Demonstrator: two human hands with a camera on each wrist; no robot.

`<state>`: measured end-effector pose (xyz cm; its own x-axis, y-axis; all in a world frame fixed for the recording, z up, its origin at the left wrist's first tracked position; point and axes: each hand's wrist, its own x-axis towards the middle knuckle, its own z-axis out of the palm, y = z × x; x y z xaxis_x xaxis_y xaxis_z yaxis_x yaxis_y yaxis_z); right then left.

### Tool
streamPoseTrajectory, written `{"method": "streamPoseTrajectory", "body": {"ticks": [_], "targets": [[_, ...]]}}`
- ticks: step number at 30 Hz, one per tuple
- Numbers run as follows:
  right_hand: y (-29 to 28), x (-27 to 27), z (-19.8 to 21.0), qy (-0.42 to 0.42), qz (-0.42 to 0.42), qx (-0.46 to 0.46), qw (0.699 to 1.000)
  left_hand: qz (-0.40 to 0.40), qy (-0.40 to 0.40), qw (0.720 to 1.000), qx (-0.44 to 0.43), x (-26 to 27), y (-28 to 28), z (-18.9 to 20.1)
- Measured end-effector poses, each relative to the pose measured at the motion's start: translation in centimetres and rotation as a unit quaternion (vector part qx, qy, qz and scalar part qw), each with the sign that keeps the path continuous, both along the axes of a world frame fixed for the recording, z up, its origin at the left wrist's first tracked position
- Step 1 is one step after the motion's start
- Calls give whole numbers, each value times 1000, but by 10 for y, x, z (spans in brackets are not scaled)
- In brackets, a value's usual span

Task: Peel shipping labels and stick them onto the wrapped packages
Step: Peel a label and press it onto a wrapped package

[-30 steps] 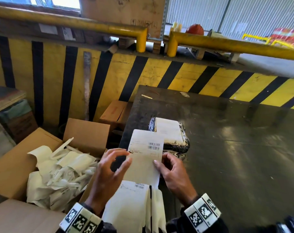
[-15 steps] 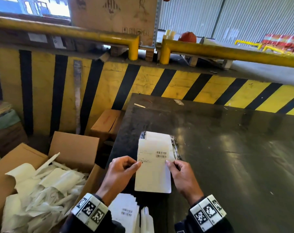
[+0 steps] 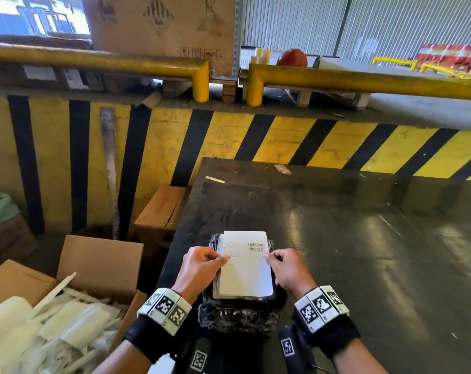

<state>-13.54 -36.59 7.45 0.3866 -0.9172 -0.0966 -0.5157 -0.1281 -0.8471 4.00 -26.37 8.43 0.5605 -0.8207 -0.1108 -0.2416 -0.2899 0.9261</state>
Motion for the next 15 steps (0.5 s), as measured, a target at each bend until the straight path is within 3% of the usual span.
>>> {"method": "streamPoseTrajectory", "body": {"ticks": [6, 15], "targets": [[6, 2, 9, 35, 15, -25, 999, 10, -9, 1000, 17, -2, -1, 0], [13, 13, 27, 190, 15, -51, 980, 1, -59, 995, 83, -3, -4, 13]]}}
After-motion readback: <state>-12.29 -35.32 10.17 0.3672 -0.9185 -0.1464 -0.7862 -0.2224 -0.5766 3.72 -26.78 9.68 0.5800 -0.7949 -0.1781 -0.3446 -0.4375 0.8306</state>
